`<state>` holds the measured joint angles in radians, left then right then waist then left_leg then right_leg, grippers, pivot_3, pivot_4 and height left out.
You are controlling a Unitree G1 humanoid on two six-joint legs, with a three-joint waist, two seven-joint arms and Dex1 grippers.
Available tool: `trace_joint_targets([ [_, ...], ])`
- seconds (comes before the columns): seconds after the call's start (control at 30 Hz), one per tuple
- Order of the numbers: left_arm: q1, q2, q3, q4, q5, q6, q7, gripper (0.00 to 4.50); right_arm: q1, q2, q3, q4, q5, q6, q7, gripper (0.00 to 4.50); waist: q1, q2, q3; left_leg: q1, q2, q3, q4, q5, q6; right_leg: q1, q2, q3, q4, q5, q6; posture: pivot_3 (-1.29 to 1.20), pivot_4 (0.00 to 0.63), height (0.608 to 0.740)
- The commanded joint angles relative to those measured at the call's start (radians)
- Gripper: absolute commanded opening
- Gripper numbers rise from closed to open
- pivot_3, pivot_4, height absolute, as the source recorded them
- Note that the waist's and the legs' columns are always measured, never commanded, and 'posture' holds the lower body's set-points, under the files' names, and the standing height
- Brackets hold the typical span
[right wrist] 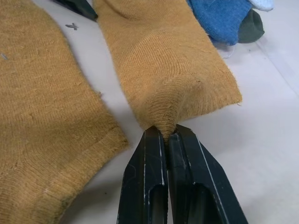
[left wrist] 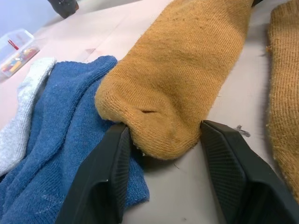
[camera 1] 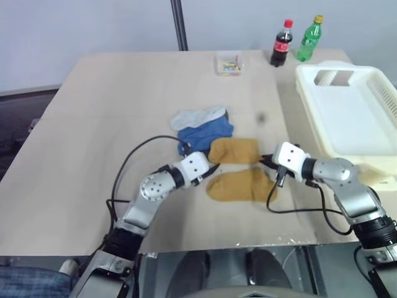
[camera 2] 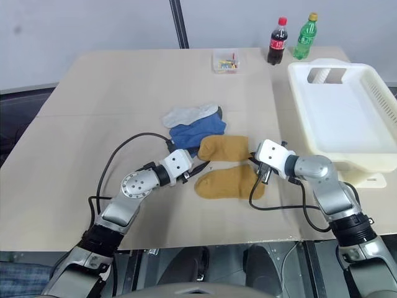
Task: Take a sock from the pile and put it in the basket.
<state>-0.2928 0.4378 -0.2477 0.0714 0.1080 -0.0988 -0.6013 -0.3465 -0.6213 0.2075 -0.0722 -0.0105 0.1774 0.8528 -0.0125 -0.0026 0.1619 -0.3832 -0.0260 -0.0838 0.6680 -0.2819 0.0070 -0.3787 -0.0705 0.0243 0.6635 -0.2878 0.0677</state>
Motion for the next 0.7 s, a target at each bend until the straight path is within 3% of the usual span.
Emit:
trace_joint_targets([
  [0.03, -0.005, 0.001, 0.001, -0.002, 0.012, -0.028, 0.002, 0.78, 0.003, 0.0, -0.02, -0.046, 0.009, 0.001, -0.009, 0.0, 0.0, 0.0, 0.0, 0.0, 0.0, 0.0, 0.0, 0.0, 0.0, 0.0, 0.0, 0.0, 0.0, 0.0, 0.0, 0.0, 0.15, 0.74],
  [0.1, -0.002, 0.003, 0.007, 0.001, 0.014, -0.029, 0.005, 0.03, 0.005, -0.001, -0.022, -0.045, 0.009, 0.001, -0.01, 0.0, 0.0, 0.0, 0.0, 0.0, 0.0, 0.0, 0.0, 0.0, 0.0, 0.0, 0.0, 0.0, 0.0, 0.0, 0.0, 0.0, 0.15, 0.74],
  [0.27, 0.02, -0.002, 0.03, -0.028, -0.017, -0.01, 0.003, 0.03, 0.013, -0.001, -0.021, -0.055, 0.01, 0.005, -0.014, 0.0, 0.0, 0.0, 0.0, 0.0, 0.0, 0.0, 0.0, 0.0, 0.0, 0.0, 0.0, 0.0, 0.0, 0.0, 0.0, 0.0, 0.15, 0.74],
  [0.43, 0.164, -0.043, 0.12, -0.319, -0.352, 0.248, -0.074, 0.03, 0.038, -0.022, -0.055, -0.13, 0.046, 0.041, 0.001, 0.0, -0.004, 0.0, 0.0, 0.0, 0.001, 0.0, 0.0, 0.0, 0.0, 0.0, 0.0, 0.001, -0.001, 0.0, 0.0, 0.0, 0.15, 0.74],
  [0.7, 0.321, 0.047, 0.268, -0.681, -0.641, 0.591, -0.032, 0.03, 0.111, -0.177, -0.271, -0.506, 0.322, 0.365, 0.083, 0.0, 0.002, 0.001, 0.001, -0.001, 0.002, -0.003, 0.001, -0.002, 0.004, 0.001, -0.001, -0.001, 0.0, 0.0, 0.0, 0.0, 0.15, 0.74],
])
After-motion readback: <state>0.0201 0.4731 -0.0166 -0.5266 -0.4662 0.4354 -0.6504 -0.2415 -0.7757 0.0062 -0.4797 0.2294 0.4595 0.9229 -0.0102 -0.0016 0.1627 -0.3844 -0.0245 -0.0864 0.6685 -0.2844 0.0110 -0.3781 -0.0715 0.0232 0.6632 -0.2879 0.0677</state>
